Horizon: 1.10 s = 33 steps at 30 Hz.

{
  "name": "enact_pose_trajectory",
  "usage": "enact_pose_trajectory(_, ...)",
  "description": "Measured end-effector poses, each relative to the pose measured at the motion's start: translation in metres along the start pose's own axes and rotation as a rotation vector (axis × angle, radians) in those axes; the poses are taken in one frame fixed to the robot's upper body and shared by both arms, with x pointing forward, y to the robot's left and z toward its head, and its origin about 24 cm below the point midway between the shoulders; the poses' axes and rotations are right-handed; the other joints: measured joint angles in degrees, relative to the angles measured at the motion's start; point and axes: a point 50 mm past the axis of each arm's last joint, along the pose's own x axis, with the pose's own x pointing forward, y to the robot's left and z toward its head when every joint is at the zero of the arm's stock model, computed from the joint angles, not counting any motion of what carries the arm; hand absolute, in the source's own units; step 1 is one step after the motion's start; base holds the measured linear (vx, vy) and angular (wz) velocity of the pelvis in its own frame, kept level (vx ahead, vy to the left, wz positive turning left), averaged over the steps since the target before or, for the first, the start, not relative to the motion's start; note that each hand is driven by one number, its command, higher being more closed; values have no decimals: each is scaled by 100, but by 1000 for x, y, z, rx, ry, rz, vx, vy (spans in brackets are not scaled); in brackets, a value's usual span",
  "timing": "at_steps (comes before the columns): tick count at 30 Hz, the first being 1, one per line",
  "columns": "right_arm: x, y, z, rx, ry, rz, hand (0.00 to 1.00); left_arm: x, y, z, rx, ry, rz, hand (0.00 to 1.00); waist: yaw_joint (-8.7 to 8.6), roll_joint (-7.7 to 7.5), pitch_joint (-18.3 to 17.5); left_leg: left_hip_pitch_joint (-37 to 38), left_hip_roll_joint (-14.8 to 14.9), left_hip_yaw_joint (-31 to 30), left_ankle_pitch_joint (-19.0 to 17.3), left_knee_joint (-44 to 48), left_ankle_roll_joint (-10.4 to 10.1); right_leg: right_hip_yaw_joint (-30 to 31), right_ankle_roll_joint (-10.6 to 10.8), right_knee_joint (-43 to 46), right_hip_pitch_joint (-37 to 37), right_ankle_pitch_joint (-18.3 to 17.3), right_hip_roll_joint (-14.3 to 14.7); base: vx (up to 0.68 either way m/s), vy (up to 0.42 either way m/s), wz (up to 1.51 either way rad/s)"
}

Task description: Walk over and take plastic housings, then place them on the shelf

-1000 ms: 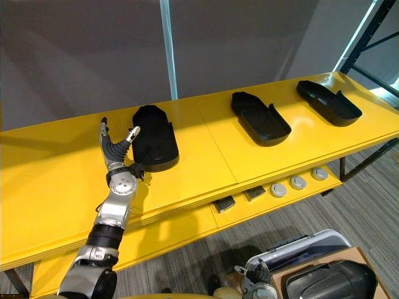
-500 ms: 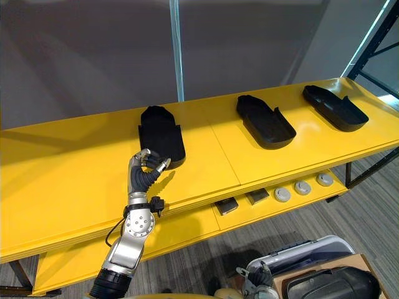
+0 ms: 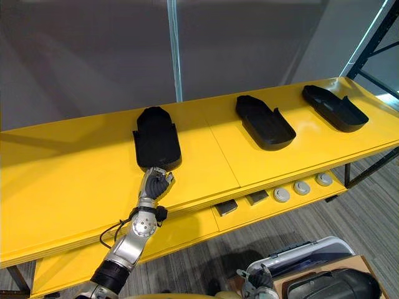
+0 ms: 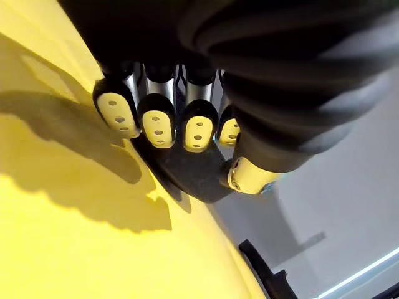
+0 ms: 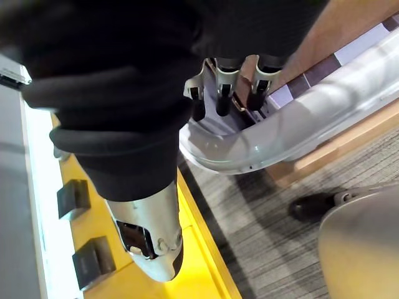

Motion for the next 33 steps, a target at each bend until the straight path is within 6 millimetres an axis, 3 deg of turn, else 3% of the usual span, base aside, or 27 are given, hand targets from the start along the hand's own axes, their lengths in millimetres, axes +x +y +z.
enact_pose_trajectory(12, 1, -3, 3, -3, -7, 7, 0, 25, 17, -1, 64, 4, 27, 100, -91, 34, 33, -79, -44, 12, 1, -16, 0, 15, 3, -26, -89, 10, -15, -3, 0, 0)
enact_pose_trajectory(14, 2, -3, 4, -3, -9, 8, 0, 27, 22, -4, 75, 9, 39, 100, -162, 34, 33, -74, -47, 12, 1, -38, 0, 15, 3, -46, -86, 10, -14, 0, 0, 0)
enact_pose_trajectory(22, 2, -5, 3, -4, -8, 5, 0, 30, 29, -3, 89, -2, 54, 100, -169, 43, 42, -66, -52, 11, 1, -76, 1, 5, 16, -101, -62, 22, -22, 1, 0, -1)
enact_pose_trajectory(24, 2, -6, 4, -6, -9, 3, 0, 30, 32, 4, 67, -29, 68, 100, -165, 48, 65, -67, -50, 0, 1, -67, 1, -1, 17, -93, -60, 21, -29, -17, -1, 2)
enact_pose_trajectory(27, 2, -7, 4, -8, -9, 0, 0, 19, 45, 33, -36, -157, 129, 100, -152, 63, 77, -70, -45, -28, 0, -50, 2, -19, 22, -82, -46, 17, -39, -32, -2, 4)
enact_pose_trajectory(32, 3, -12, 2, -16, 0, -13, 0, -11, 71, 78, -228, -386, 242, 100, -51, 147, 143, -72, -44, -73, -19, 10, 14, -32, 83, 109, -87, -98, -54, -17, -1, 6)
enact_pose_trajectory(33, 3, -17, -3, -26, 20, -24, 0, -22, 86, 86, -303, -428, 328, 100, 17, 172, 159, -65, -47, -96, -20, 21, 17, -50, 73, 177, -89, -135, -58, -30, -3, 6)
